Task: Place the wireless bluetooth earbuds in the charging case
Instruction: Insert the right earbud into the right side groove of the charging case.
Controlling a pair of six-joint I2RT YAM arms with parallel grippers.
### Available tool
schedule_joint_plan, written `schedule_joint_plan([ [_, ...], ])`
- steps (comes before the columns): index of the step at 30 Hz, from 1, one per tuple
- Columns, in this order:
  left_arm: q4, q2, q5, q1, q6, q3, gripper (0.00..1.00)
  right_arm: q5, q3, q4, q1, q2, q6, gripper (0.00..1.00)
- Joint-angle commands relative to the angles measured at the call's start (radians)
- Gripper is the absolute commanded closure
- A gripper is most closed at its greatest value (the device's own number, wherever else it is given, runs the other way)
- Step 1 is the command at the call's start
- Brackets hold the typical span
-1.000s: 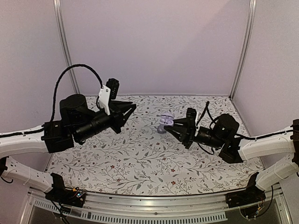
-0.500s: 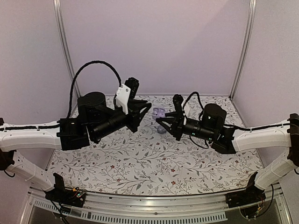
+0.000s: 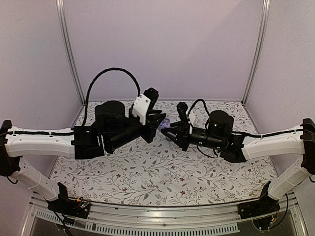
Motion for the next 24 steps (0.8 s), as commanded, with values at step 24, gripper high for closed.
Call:
schedule_joint_plan([
  [24,-0.006,0.066,-0.051,-0.02,0.051,0.048,0.85,0.021,0.042,-0.002,0.009,-0.027,0.064,1.0],
])
